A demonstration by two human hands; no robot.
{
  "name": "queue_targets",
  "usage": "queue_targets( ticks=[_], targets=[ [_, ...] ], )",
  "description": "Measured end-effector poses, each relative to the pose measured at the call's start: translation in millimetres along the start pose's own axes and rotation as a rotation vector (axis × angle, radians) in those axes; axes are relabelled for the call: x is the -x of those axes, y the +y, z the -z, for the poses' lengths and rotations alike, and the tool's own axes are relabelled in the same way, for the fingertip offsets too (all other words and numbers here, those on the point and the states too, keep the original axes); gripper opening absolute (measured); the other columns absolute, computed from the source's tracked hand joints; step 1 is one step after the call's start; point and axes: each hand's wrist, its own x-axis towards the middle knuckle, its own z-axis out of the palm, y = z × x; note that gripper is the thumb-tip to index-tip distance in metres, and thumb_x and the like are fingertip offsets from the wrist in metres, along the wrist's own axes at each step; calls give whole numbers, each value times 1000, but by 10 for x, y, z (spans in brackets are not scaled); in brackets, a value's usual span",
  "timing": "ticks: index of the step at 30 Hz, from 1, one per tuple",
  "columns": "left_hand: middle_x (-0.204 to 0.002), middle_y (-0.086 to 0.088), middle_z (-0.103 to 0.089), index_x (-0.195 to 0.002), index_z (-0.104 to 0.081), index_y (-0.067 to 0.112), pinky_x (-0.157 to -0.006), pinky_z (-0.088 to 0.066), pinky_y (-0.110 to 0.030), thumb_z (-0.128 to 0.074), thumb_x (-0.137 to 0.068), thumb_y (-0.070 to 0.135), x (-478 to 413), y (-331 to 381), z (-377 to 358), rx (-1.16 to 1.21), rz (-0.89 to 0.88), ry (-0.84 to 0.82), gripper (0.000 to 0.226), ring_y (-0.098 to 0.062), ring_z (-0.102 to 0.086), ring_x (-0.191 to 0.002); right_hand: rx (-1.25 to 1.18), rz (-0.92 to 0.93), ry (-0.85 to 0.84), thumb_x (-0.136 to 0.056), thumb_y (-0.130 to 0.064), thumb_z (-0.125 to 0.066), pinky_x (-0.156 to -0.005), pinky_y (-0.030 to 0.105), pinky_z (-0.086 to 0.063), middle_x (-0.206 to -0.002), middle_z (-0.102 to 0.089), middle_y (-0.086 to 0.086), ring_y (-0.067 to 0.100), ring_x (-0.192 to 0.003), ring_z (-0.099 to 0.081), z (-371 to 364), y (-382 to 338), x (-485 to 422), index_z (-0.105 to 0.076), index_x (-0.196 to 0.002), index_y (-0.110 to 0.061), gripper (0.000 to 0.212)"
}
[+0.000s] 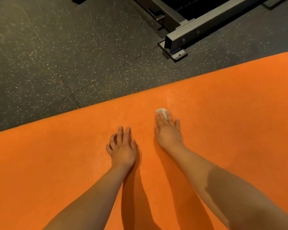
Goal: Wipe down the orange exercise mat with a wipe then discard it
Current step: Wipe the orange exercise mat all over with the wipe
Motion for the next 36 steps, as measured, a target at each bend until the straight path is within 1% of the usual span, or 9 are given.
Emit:
queue_targets(
  ticks=[3,7,10,14,17,21,24,31,36],
  targets=[
    [-167,13,0,-154,-19,43,-118,-7,-51,-36,-103,43,-15,35,16,8,23,-12,54,-24,-2,-148,-85,-82,4,-108,-30,-30,-124,49,7,-170,-1,-6,19,-156,11,-30,-90,-61,-10,-163,-20,59],
    [-161,5,-21,-145,-39,38,-113,-16,-49,-44,-100,40,-117,65,64,56,32,73,45,-29,-19,-140,-137,219,-102,-106,-25,-34,-125,46,3,-170,-8,-4,17,-157,3,-150,-538,-4,-18,-162,-21,58],
    [-160,1,-24,-147,-39,37,-113,-16,-47,-45,-99,40,-183,116,68,46,2,99,48,-29,-22,-138,-70,318,-127,-108,-30,-29,-125,46,7,-169,-9,-11,12,-156,3,-166,-525,-1,-17,-162,-27,55],
    [-168,8,0,-156,-19,43,-117,-11,-50,-36,-102,47,-198,77,8,-52,-57,29,57,-28,-11,-143,-19,53,14,-108,-37,-25,-123,48,10,-170,-4,-10,16,-156,9,-12,-63,-152,-8,-163,-26,58],
    [-167,7,-4,-156,-19,43,-116,-13,-49,-36,-101,47,-250,83,39,-53,-36,33,57,-28,-14,-140,-80,-103,52,-109,-35,-26,-123,46,10,-170,-2,-6,17,-156,10,-6,-38,-250,-10,-163,-20,59],
    [-162,3,-20,-152,-31,39,-111,-17,-47,-41,-101,40,-440,195,110,28,-12,112,52,-28,-22,-137,-108,218,-25,-106,-28,-28,-126,48,0,-170,-12,0,18,-157,-1,-198,-506,-243,-19,-162,-16,57],
    [-168,7,-5,-154,-26,39,-115,-10,-50,-38,-102,41,-558,228,103,11,-22,94,53,-26,-12,-146,-63,325,-61,-109,-29,-28,-124,43,11,-169,-12,-9,10,-156,2,-173,-452,-270,-19,-162,-25,54],
    [-168,9,3,-157,-16,39,-115,-7,-52,-30,-104,47,-531,246,48,-50,-9,72,55,-24,-5,-148,-116,-146,101,-108,-33,-30,-123,47,10,-170,-4,-7,14,-156,9,93,148,-525,-13,-163,-21,58],
    [-168,3,-10,-155,-28,38,-110,-15,-50,-37,-104,41,-629,325,100,-39,5,117,52,-30,-18,-142,-170,200,-6,-106,-27,-37,-126,50,-2,-170,-10,-2,16,-157,1,-121,-459,-521,-19,-162,-17,59]
  ],
)
